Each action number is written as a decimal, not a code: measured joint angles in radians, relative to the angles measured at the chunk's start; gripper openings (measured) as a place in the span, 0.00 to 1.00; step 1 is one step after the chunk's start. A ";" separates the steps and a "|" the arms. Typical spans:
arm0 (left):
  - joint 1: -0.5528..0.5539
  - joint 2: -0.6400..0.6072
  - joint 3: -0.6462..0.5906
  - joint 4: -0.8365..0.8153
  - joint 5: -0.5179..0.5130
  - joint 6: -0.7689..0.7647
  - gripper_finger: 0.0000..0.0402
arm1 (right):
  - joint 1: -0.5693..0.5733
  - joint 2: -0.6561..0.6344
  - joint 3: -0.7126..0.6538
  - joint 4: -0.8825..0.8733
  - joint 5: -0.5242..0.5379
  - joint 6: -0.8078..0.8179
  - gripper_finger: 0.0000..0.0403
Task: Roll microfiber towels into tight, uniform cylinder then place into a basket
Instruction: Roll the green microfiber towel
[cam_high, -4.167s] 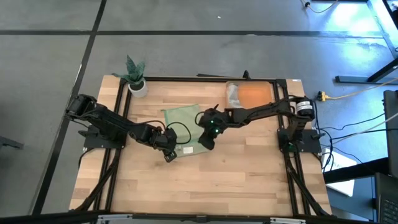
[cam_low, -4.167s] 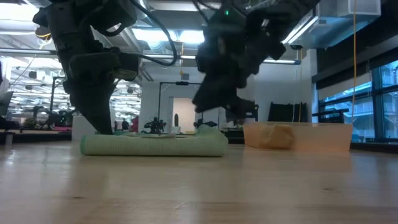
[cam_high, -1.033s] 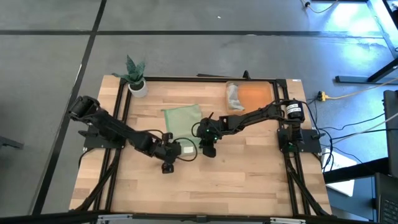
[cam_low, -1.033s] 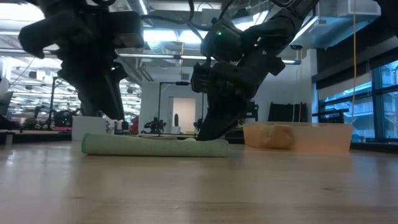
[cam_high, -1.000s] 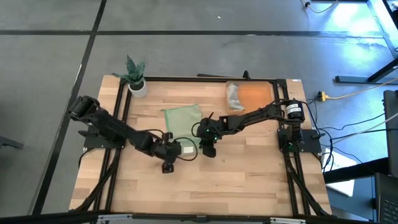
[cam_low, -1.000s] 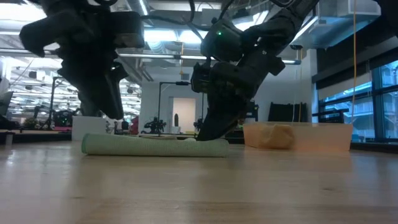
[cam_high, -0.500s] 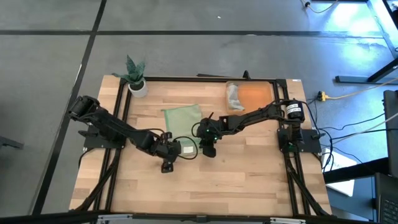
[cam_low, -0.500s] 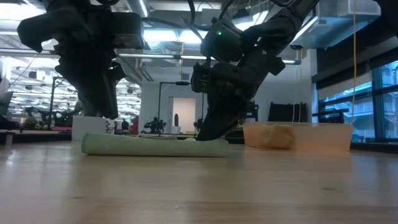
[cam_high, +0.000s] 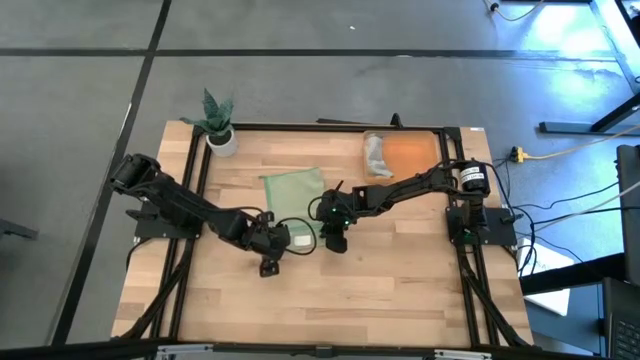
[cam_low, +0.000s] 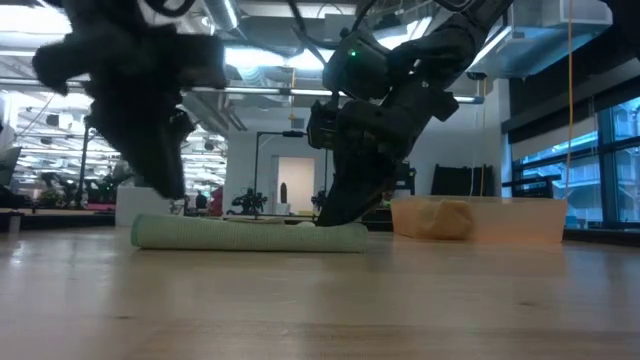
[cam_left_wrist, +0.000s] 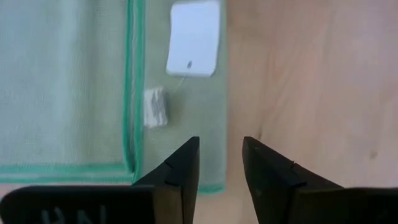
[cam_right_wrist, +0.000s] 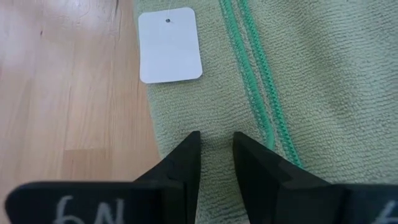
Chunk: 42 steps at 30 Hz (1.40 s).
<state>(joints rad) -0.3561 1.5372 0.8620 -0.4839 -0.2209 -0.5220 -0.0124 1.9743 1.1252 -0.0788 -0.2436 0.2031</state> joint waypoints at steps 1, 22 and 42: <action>0.000 0.000 -0.010 0.000 -0.002 0.000 0.28 | 0.000 0.000 0.000 0.000 0.000 0.000 0.24; 0.000 0.001 -0.162 0.178 -0.003 -0.052 0.29 | 0.000 0.000 0.000 0.000 0.017 -0.003 0.24; 0.000 -0.004 -0.263 0.271 -0.012 -0.048 0.16 | -0.019 -0.005 0.009 -0.002 0.016 -0.001 0.24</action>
<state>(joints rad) -0.3561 1.5330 0.5995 -0.2129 -0.2329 -0.5698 -0.0318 1.9694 1.1342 -0.0803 -0.2276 0.2017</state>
